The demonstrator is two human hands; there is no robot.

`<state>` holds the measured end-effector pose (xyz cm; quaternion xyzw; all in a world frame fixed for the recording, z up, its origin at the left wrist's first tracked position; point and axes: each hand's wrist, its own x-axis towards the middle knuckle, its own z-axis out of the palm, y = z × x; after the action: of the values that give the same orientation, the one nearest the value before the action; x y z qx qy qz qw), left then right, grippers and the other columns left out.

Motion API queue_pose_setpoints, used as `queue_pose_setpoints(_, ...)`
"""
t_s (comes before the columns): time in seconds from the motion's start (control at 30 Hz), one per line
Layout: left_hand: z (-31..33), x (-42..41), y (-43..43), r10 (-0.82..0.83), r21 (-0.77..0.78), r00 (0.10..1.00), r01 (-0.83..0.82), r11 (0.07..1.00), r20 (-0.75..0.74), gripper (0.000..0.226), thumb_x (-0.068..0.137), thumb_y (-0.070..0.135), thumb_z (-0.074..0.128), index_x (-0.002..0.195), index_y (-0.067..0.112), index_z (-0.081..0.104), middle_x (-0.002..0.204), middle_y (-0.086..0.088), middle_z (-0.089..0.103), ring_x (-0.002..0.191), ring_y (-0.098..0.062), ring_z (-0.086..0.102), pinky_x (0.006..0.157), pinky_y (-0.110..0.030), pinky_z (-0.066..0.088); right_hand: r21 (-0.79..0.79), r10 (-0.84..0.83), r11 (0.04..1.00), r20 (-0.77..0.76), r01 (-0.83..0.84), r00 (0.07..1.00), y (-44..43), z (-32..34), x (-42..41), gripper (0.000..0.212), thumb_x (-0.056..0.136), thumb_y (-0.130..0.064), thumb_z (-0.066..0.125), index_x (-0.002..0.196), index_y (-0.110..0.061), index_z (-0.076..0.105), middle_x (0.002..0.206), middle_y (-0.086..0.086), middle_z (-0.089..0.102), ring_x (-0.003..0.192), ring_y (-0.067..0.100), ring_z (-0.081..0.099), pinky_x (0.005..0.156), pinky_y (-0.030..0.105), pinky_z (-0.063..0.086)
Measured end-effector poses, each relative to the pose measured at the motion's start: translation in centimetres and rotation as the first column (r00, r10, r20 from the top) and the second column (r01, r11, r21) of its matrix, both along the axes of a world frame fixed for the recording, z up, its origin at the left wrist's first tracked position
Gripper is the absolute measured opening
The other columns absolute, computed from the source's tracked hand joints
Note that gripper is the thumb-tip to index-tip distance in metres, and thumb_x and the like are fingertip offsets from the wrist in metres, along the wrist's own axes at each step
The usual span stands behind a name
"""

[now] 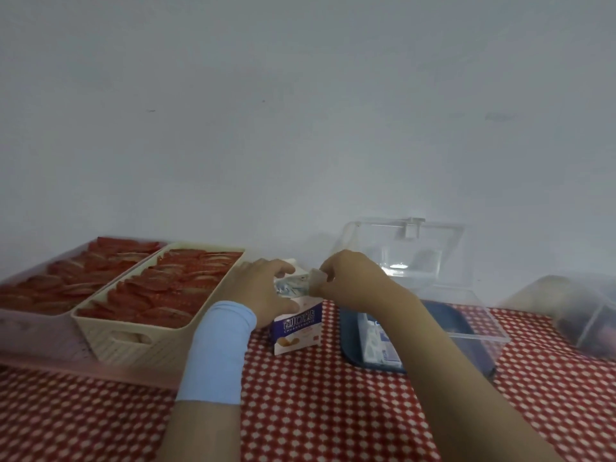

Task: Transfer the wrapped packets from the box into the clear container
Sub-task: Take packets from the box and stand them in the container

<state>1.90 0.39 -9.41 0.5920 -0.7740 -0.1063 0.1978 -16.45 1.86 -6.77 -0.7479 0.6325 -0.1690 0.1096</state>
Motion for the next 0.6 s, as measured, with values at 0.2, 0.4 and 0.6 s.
queue_pose_setpoints(0.2,-0.3,0.2,-0.3,-0.027,0.002,0.995,0.028,1.000,-0.099,0.066,0.068,0.055,0.077,0.130,0.038,0.057,0.128,0.016,0.061,0.117,-0.009,0.055,0.106,-0.037,0.044,-0.089,-0.032,0.995,0.106,0.042,0.994,-0.4,-0.4,-0.2,0.035,0.096,-0.031,0.056,0.067,-0.012,0.059,0.065,0.002,0.058,0.062,0.020,0.056,0.056,0.030,0.044)
queue_pose_setpoints(0.4,0.3,-1.4,0.3,-0.075,-0.073,0.896,0.048,0.996,-0.437,0.033,0.089,0.038,0.065,0.122,0.037,0.061,0.112,0.024,0.066,0.109,0.002,0.058,0.100,-0.030,0.047,-0.309,0.017,0.949,0.235,0.058,0.972,0.7,0.7,-1.8,0.024,0.094,-0.030,0.064,0.077,-0.014,0.068,0.072,0.004,0.067,0.068,0.020,0.064,0.063,0.033,0.052)
queue_pose_setpoints(0.6,2.6,-2.4,2.0,0.002,0.051,0.495,0.085,0.995,-0.869,0.015,0.101,0.028,0.052,0.113,0.021,0.054,0.100,0.005,0.076,0.090,-0.014,0.073,0.086,-0.035,0.056,-0.243,0.194,0.968,0.586,-0.058,0.787,2.3,2.1,-3.3,0.013,0.095,-0.019,0.067,0.085,-0.018,0.075,0.064,-0.013,0.070,0.057,0.001,0.060,0.056,0.014,0.048)
